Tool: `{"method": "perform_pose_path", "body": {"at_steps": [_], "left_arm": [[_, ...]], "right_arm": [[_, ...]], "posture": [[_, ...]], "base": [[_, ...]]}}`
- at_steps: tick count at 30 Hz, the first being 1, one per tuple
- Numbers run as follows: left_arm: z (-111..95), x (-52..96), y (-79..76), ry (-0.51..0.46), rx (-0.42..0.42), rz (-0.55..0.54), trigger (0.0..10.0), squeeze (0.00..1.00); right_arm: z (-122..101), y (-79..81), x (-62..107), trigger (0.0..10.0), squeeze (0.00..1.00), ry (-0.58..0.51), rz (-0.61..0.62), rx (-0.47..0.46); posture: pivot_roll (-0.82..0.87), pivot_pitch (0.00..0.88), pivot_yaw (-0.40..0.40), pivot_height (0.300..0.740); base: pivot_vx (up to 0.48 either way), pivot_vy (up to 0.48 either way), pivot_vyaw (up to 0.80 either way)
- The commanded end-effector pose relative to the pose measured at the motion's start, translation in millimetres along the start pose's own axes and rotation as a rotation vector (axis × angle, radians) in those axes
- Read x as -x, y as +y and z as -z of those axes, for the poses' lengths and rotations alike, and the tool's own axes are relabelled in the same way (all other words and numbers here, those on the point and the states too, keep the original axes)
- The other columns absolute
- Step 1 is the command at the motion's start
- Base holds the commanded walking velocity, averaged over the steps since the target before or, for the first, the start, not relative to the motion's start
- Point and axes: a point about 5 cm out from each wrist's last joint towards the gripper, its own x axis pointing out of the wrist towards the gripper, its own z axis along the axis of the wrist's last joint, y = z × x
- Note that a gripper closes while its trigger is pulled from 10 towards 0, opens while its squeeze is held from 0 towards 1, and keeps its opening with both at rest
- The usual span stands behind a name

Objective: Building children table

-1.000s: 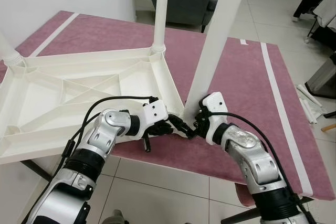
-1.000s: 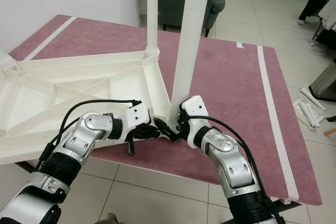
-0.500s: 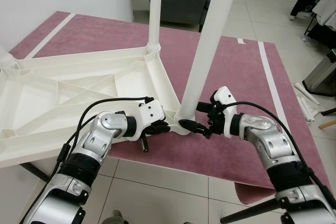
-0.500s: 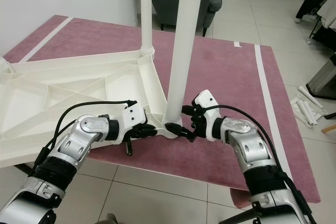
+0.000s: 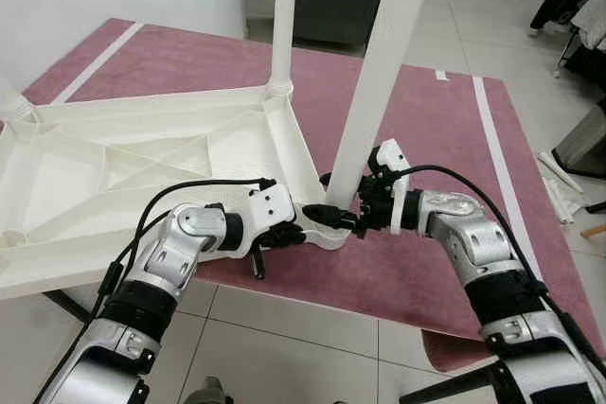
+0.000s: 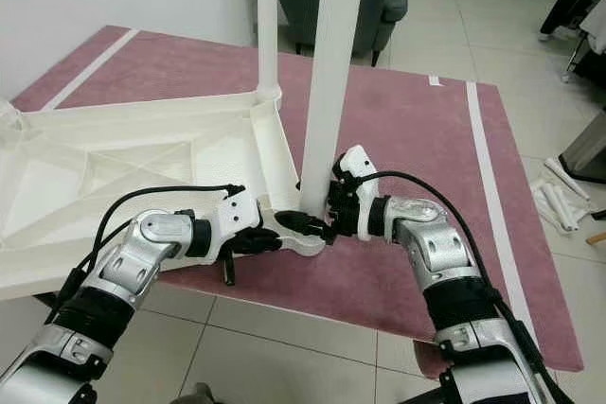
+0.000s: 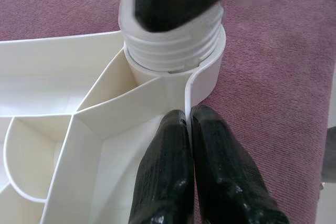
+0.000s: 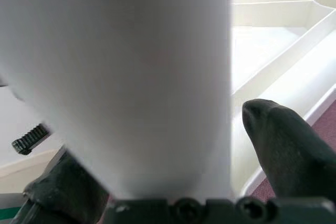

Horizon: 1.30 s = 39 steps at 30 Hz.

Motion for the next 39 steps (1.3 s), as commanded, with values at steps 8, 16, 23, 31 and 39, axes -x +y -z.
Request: {"method": "perform_pose_path", "body": {"at_steps": [8, 16, 23, 31, 39], "left_arm": [[-2.2, 2.7, 1.1, -0.032, 0.029, -0.045, 10.0, 0.00], [-14.7, -5.4, 7.3, -0.081, 0.044, -0.073, 10.0, 0.00], [-25.6, -17.8, 13.5, -0.101, 0.039, -0.082, 10.0, 0.00], [-30.0, -23.8, 15.8, -0.100, 0.022, -0.075, 10.0, 0.00], [-24.5, -19.2, 11.4, -0.090, 0.019, -0.059, 10.0, 0.00]], "right_arm": [[13.3, -15.0, -4.9, 0.0, 0.00, 0.032, 0.201, -0.032], [26.7, -1.7, -24.7, 0.0, 0.00, -0.011, 0.638, -0.162], [30.6, 7.3, -32.8, 0.0, 0.00, -0.030, 1.050, -0.253], [16.7, 19.3, -45.1, 10.0, 0.39, -0.109, 1.090, -0.241], [-2.4, 17.8, -42.2, 10.0, 0.00, -0.207, 0.877, -0.199]], "posture": [[0.16, 0.002, -0.020, 0.740], [0.15, 0.008, -0.020, 0.740], [0.13, 0.008, -0.009, 0.740], [0.12, 0.000, -0.005, 0.740], [0.13, 0.000, -0.015, 0.740]], "base": [[0.000, 0.000, 0.00], [0.000, 0.000, 0.00], [0.000, 0.000, 0.00], [0.000, 0.000, 0.00], [0.000, 0.000, 0.00]]}}
